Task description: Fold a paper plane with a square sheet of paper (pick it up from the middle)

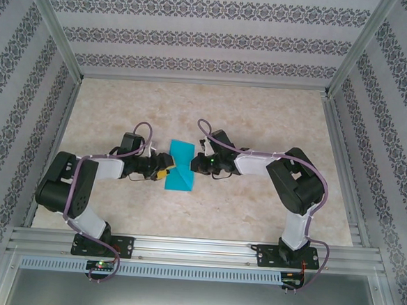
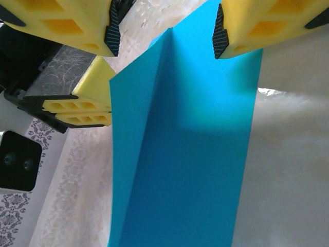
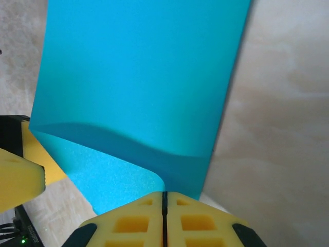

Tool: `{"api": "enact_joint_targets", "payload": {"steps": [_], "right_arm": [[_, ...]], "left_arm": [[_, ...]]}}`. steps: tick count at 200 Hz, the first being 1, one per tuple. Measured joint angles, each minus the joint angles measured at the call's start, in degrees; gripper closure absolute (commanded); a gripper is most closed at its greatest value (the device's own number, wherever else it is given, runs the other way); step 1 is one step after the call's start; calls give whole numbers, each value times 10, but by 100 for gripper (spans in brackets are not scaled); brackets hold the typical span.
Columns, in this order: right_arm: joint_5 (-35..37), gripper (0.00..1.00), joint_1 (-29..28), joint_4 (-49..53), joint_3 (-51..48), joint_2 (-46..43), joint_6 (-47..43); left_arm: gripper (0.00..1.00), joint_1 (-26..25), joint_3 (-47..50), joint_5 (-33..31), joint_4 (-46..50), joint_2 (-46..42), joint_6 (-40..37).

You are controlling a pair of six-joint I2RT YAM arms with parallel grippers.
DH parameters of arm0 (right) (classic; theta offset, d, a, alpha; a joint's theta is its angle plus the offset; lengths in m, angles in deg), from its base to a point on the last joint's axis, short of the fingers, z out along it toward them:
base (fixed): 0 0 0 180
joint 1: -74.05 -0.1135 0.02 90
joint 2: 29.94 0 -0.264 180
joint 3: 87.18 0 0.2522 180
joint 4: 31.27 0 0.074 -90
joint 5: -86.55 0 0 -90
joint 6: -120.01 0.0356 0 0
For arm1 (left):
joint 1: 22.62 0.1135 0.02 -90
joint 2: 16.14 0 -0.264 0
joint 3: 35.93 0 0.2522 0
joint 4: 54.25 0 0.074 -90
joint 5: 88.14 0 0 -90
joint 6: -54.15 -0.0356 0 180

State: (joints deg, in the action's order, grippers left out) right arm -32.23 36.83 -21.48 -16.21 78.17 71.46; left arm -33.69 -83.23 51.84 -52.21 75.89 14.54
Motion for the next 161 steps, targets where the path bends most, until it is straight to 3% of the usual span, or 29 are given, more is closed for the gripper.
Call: {"api": "enact_joint_targets", "payload": {"steps": [47,93,128,161], "right_arm": [[0,91,0,-9,0,-5,6],[0,88,0,-10,-1,-5,8],[0,76,0,-10,-8,-16,18],[11,53,10,-10,-29,-61,34]], "left_arm": [[48,-11,0,12,-30,16,-5],[59,-19,-13,19,-46,39,-27],[71,-24,-17,19,-64,59,-51],[85,-25,-25,14,-76,73,-76]]}}
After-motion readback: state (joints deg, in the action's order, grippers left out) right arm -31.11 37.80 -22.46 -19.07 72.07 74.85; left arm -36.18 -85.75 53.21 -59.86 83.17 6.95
